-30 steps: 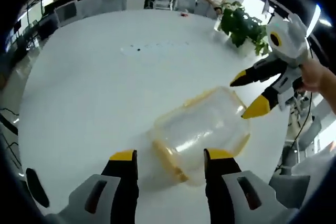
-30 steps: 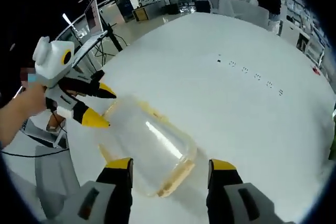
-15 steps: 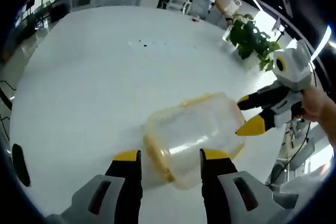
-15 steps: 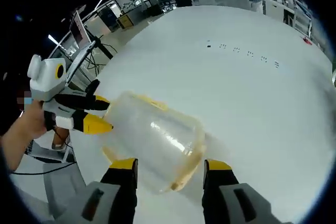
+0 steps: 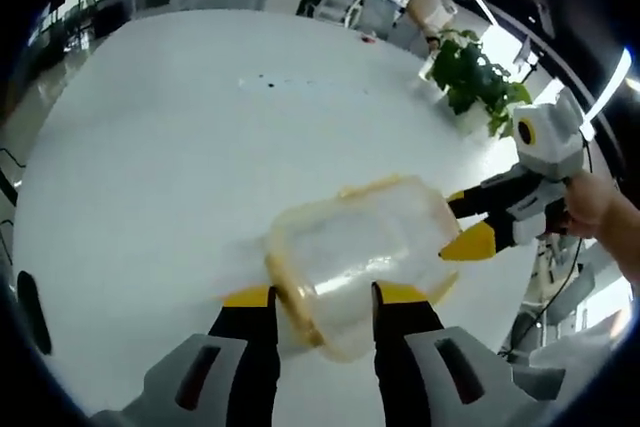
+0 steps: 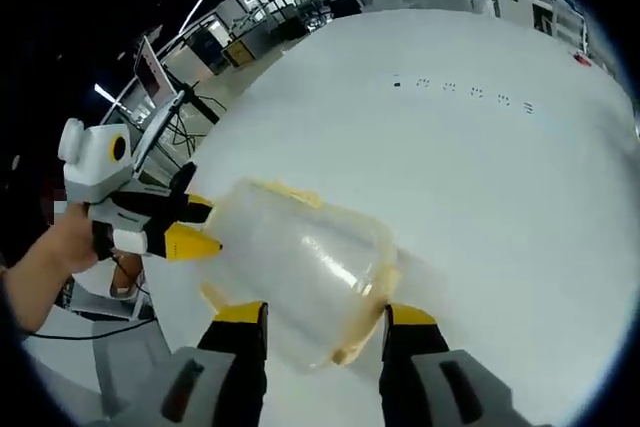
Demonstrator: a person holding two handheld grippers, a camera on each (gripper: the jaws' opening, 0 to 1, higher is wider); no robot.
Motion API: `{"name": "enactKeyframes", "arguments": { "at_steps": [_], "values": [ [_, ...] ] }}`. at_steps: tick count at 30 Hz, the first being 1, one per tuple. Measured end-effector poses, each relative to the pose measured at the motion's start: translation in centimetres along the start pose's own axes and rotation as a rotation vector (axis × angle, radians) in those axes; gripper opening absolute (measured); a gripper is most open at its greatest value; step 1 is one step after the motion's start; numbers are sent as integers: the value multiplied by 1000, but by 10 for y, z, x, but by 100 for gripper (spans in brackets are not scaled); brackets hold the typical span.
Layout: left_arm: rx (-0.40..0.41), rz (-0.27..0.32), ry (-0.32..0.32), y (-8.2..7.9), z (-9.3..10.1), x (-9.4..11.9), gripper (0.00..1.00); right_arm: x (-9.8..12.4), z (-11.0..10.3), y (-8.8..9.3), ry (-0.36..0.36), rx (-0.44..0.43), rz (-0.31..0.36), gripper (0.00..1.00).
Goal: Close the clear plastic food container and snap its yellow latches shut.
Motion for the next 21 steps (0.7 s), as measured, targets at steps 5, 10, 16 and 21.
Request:
{"name": "enactKeyframes", "arguments": {
  "at_steps": [5, 10, 16, 21],
  "values": [
    [21, 5, 10, 10, -4, 0, 30, -12, -11, -5, -117, 6, 15, 35],
    [42, 8, 10, 9, -1, -1, 30, -3, -5, 3, -51, -40, -14, 36],
    [10, -6, 9, 4, 1, -3, 31, -2, -4, 2, -31, -29, 8, 37],
    [-12, -14, 12, 3, 2, -3, 31, -3, -5, 3, -16, -48, -12, 40]
  ]
}}
Point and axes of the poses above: the point that each gripper's makers call its tool centre point, and the gripper's own axes: x roughly backward along the fingers, z roughly to its right, y roughly out of its underside, the point moved 2 cm from there along x, roughly backward along the fingers, and after that the axes turned 3 degrees about z, right-handed, at the moved point
